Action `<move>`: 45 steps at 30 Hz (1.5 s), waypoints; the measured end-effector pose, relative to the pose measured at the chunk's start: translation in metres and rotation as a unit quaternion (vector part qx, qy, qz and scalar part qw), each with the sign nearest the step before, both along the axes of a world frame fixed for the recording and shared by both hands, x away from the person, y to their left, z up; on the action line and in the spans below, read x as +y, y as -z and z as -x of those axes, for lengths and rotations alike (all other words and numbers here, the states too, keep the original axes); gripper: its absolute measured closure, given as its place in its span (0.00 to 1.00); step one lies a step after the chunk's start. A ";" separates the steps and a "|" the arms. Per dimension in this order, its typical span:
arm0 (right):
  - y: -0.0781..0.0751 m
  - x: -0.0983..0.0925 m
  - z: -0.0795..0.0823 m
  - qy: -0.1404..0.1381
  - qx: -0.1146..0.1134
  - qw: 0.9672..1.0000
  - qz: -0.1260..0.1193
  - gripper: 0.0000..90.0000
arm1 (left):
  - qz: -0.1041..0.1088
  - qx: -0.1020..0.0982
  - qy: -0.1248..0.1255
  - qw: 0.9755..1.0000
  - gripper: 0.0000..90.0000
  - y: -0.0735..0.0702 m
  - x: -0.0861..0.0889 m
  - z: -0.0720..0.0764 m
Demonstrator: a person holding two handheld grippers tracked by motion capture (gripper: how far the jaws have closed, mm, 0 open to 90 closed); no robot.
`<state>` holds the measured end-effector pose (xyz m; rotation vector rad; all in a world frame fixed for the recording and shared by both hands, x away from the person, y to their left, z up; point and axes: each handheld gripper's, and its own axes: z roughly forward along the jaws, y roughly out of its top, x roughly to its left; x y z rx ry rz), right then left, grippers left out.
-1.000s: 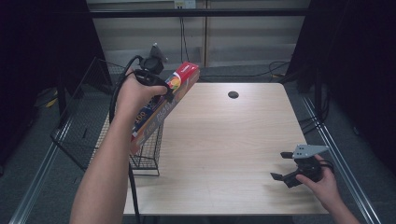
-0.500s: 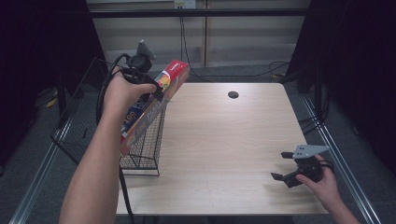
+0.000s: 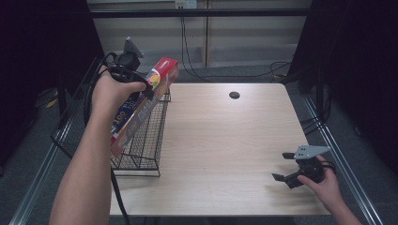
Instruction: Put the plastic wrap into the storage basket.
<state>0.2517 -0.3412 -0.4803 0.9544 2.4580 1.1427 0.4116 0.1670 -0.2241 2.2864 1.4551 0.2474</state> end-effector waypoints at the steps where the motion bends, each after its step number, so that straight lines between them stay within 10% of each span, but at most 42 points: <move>1: 0.000 0.000 0.000 0.001 0.000 1.000 0.000 0.06 | 0.001 0.000 -0.006 1.000 0.49 -0.001 0.001 0.001; 45: 0.000 0.001 -0.001 -0.001 -0.004 1.000 0.003 0.06 | 0.001 -0.007 -0.083 0.997 0.49 -0.010 0.060 0.009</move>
